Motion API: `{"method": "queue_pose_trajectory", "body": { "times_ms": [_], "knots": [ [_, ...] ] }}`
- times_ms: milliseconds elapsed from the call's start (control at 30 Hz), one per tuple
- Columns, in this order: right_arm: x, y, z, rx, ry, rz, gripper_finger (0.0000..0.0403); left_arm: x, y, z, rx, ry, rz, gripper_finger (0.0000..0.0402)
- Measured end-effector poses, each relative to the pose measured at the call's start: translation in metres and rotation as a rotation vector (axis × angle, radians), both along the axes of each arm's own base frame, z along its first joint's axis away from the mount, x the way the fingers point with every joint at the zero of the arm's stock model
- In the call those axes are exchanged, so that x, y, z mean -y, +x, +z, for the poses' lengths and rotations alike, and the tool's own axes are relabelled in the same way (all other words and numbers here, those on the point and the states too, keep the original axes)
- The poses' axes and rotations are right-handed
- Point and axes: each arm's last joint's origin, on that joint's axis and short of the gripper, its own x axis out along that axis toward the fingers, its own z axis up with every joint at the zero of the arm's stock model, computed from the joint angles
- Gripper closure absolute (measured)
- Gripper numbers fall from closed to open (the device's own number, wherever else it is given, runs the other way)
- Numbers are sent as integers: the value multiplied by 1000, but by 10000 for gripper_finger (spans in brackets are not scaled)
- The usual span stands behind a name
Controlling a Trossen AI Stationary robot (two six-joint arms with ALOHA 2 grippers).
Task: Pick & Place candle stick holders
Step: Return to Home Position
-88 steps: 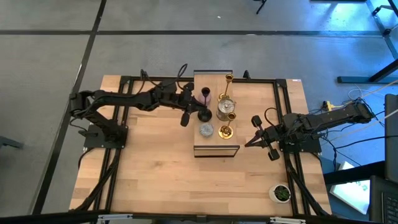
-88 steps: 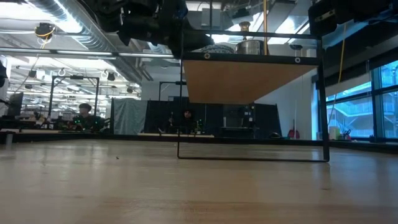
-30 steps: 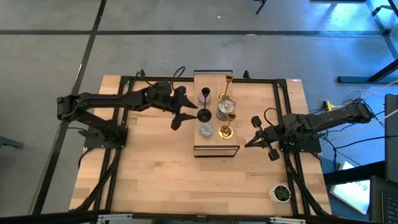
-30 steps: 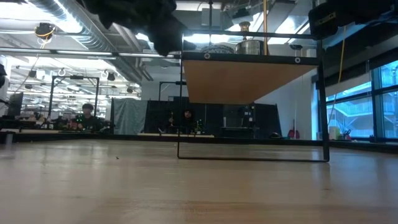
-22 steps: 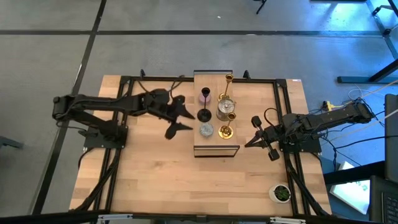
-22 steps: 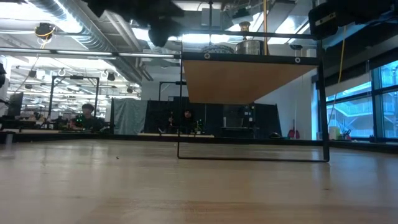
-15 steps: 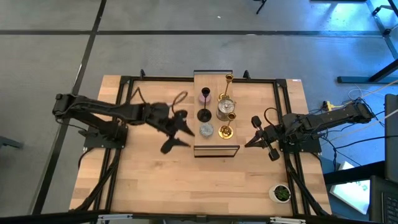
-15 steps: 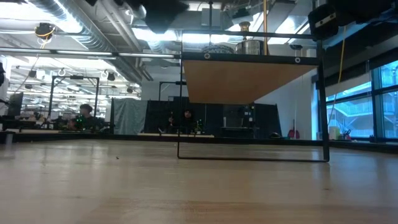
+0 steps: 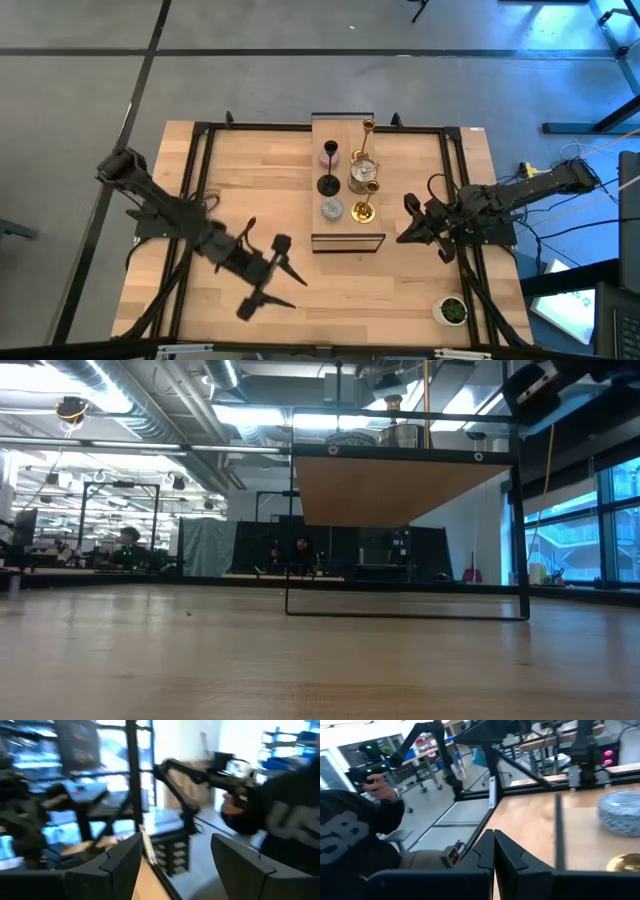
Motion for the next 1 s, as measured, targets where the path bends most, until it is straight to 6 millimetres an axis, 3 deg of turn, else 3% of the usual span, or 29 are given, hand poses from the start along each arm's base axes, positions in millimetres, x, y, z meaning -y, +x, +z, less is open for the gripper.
{"method": "queue_pose_trajectory", "body": {
  "times_ms": [333, 567, 767, 1000],
  "knots": [
    [-42, 8, -14, -53, -4, 206, 402, 52, 47, -68, 70, -149, 86, 169],
    [-57, 16, -17, -7, 7, 274, 402, 67, 81, -72, 69, -170, 148, 169],
    [-47, 8, -6, 129, -107, 313, 402, 73, 80, -69, 66, -157, 137, 169],
    [-11, -26, 2, 133, -241, 169, 402, 74, 79, -72, 36, -150, 153, 169]
  ]
}}
